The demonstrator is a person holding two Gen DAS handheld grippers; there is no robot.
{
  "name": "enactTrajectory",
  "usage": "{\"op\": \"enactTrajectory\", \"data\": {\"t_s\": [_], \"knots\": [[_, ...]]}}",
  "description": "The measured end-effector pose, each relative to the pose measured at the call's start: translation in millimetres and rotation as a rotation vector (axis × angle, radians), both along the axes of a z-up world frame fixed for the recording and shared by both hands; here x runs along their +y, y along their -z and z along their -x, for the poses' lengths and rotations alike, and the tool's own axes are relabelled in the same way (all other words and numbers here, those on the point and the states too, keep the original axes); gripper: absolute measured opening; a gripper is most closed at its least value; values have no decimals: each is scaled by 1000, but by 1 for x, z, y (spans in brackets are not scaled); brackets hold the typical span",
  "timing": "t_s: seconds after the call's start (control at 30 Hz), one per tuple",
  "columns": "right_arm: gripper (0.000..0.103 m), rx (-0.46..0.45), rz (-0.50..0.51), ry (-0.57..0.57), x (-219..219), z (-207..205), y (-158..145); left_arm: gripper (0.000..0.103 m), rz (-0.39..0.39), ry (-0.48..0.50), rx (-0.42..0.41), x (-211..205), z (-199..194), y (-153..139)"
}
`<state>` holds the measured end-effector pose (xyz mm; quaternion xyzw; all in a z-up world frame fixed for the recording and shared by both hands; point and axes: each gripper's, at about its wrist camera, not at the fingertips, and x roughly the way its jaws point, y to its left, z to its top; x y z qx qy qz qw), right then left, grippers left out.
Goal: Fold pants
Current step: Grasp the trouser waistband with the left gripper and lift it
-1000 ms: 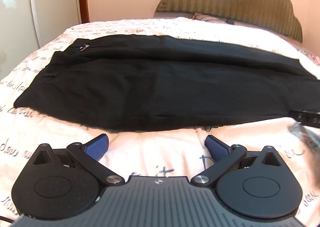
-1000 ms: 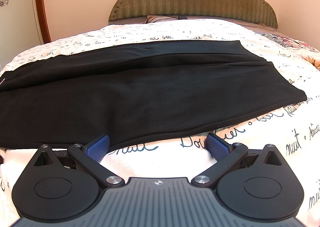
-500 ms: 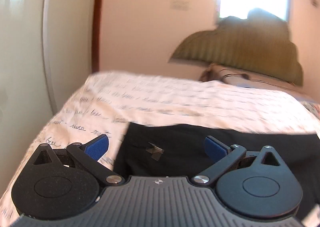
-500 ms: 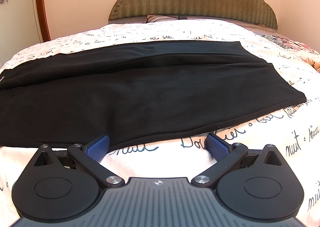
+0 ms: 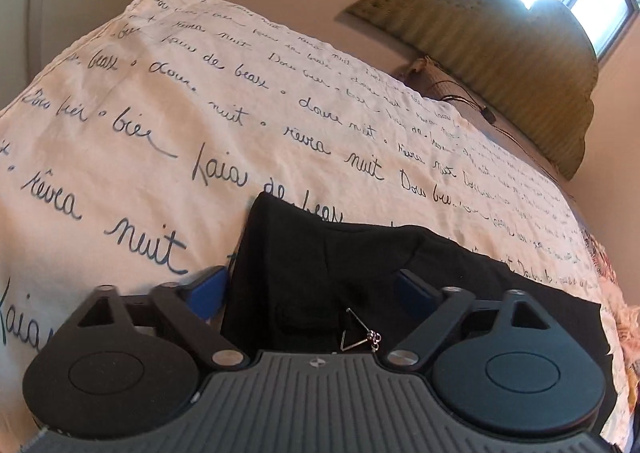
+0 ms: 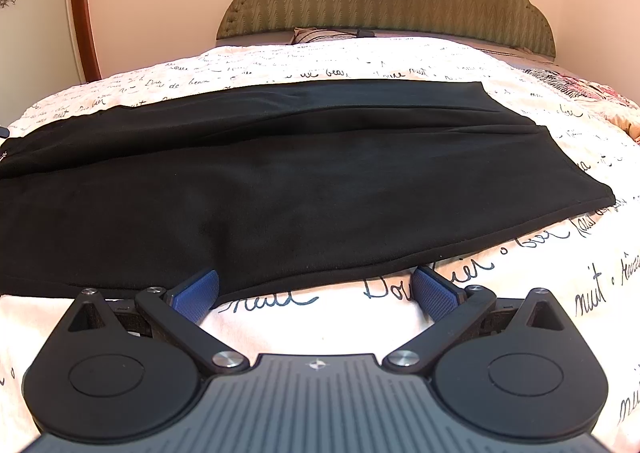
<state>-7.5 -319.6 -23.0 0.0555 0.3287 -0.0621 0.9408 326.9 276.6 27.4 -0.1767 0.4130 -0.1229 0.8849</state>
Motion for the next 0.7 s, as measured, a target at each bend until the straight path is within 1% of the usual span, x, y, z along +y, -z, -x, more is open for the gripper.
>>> {"op": "enactTrajectory", "data": {"t_s": [0.03,0.07,0.1,0.13,0.17,0.23,0.3,0.37,0.43,0.47,0.5,0.53,0.57,0.6,0.63,0.67,0.7], "knots": [[103,0,1,0,0,0,0,69,-8,-5,1,1,-3,-1],[103,0,1,0,0,0,0,63,-12,-7,0,3,-4,-2],[103,0,0,0,0,0,0,47,-19,-6,-2,4,-5,-4],[103,0,0,0,1,0,0,37,-23,-10,-7,6,-3,-6],[103,0,-1,0,1,0,0,34,-18,-10,-17,7,-1,-7],[103,0,-2,0,1,0,0,22,-22,13,-38,4,3,-8],[103,0,-3,0,1,0,0,22,-55,36,-51,-3,7,-9],[103,-1,-4,0,1,1,-1,28,-76,51,-64,-10,10,-10],[103,2,-3,-3,1,1,-3,50,-74,65,-58,-15,6,-8],[103,3,-4,-5,1,0,-4,49,-84,64,-54,-18,3,-7],[103,3,-8,-12,1,0,-6,47,-100,57,-49,-21,0,-5],[103,1,-19,-25,0,-1,-9,36,-113,55,-49,-23,-3,-5],[103,-7,-36,-41,0,-2,-15,22,-135,48,-54,-25,-5,-5],[103,-23,-53,-61,1,-3,-22,5,-163,40,-55,-27,-7,-6],[103,-46,-62,-80,2,-3,-30,5,-177,38,-55,-27,-7,-6],[103,-73,-62,-100,4,-5,-39,5,-184,42,-75,-27,-4,-8],[103,-106,-54,-129,7,-7,-49,5,-211,50,-112,-30,2,-11]]}}
